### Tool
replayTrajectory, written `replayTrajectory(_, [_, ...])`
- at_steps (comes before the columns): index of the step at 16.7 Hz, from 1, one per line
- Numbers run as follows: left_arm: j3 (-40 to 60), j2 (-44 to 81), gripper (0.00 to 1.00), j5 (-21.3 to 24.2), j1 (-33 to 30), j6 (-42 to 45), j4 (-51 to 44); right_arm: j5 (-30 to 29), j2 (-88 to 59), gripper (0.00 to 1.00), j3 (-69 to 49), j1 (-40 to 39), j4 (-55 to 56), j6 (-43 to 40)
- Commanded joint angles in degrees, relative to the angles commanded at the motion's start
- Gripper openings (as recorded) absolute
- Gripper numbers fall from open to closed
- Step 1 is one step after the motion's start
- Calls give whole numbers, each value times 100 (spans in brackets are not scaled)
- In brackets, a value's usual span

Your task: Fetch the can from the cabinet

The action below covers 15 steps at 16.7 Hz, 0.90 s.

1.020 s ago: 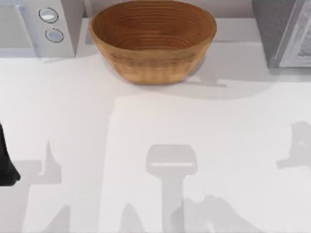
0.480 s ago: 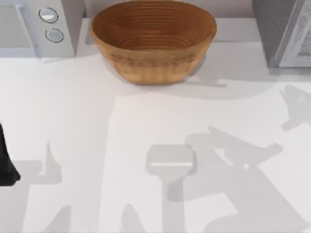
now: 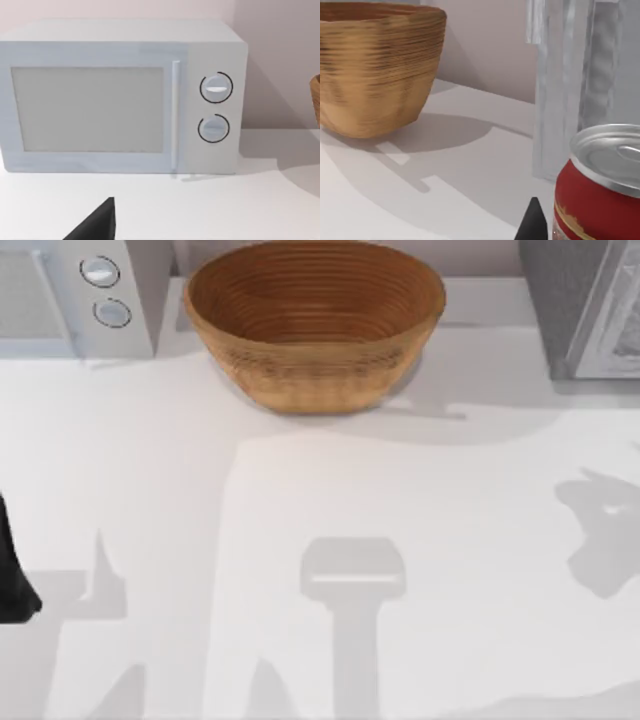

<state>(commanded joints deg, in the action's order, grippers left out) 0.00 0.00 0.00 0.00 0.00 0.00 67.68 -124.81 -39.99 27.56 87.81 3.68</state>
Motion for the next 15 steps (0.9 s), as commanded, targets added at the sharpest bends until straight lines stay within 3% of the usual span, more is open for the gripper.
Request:
replayTrajectory(5, [0,0,100,0,0,0,0,590,-861,0,-336,360,550,-22])
replayTrajectory(11, [0,0,100,0,0,0,0,560,-867,0,-328,313,530,-18])
replayTrajectory(15, [0,0,100,0,0,0,0,243,-1013,0,-512,13,459,-84])
